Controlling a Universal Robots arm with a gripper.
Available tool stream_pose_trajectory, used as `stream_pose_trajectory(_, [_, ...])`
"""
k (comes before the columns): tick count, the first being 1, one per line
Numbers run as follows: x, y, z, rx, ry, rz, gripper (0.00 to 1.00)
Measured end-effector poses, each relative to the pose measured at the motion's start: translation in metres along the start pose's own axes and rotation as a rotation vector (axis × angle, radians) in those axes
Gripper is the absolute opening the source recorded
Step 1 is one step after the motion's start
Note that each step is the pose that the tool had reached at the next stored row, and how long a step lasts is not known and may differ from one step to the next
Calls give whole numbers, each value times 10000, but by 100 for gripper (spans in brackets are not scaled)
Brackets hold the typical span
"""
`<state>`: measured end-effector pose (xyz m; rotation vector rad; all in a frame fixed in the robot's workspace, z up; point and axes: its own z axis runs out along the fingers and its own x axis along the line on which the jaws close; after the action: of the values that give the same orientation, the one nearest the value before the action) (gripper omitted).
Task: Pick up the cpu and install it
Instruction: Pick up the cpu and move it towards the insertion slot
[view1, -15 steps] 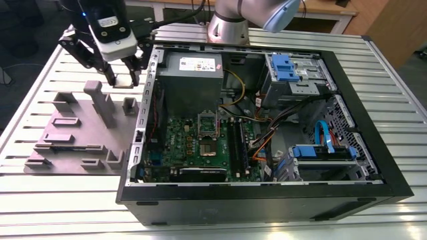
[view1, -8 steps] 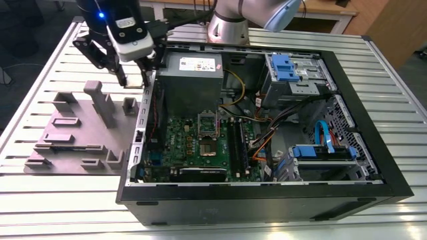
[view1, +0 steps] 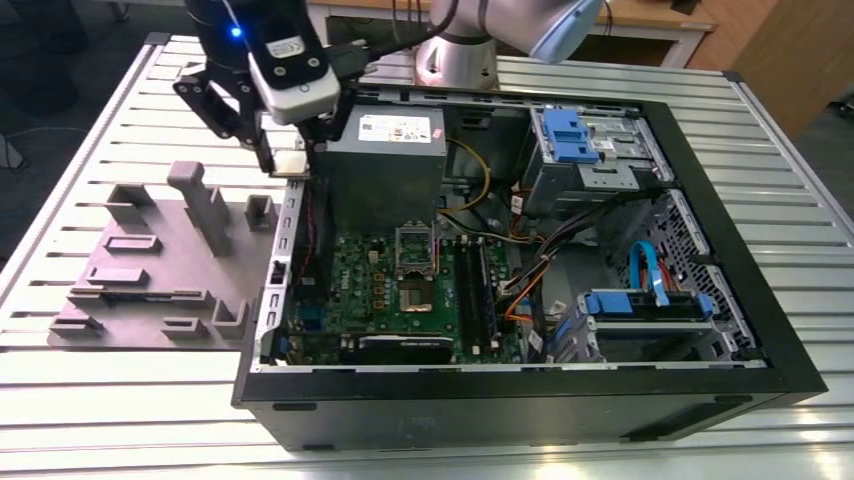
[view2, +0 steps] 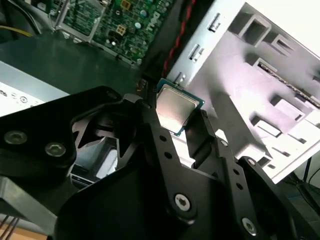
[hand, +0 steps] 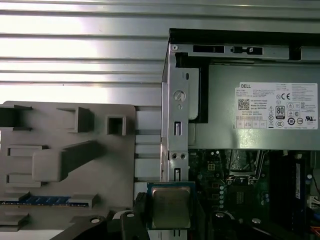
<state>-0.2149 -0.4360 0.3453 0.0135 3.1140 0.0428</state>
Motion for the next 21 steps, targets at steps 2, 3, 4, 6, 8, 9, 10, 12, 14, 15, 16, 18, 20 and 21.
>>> stream_pose_trajectory(2, [-59,1,1,1,0,4,47])
stream_pose_trajectory(3, [-91,1,2,1,0,5,47])
stream_pose_trajectory(4, [-125,1,4,0,-1,6,47])
stream_pose_trajectory(6, [-189,2,5,0,-1,6,47])
stream_pose_trajectory(8, [-254,3,7,0,-1,10,47])
stream_pose_trajectory(9, [-287,2,8,1,0,10,47])
stream_pose_trajectory(10, [-320,3,9,1,0,10,47])
stream_pose_trajectory(12, [-388,3,10,1,0,11,47])
stream_pose_trajectory(14, [-454,4,13,0,-1,15,47])
stream_pose_trajectory(15, [-487,4,14,1,-1,15,47])
stream_pose_trajectory(16, [-519,4,15,1,-1,15,47])
stream_pose_trajectory(18, [-583,5,18,0,-1,18,47])
stream_pose_trajectory(20, [-646,5,20,1,0,21,47])
stream_pose_trajectory(21, [-676,6,21,1,0,22,47])
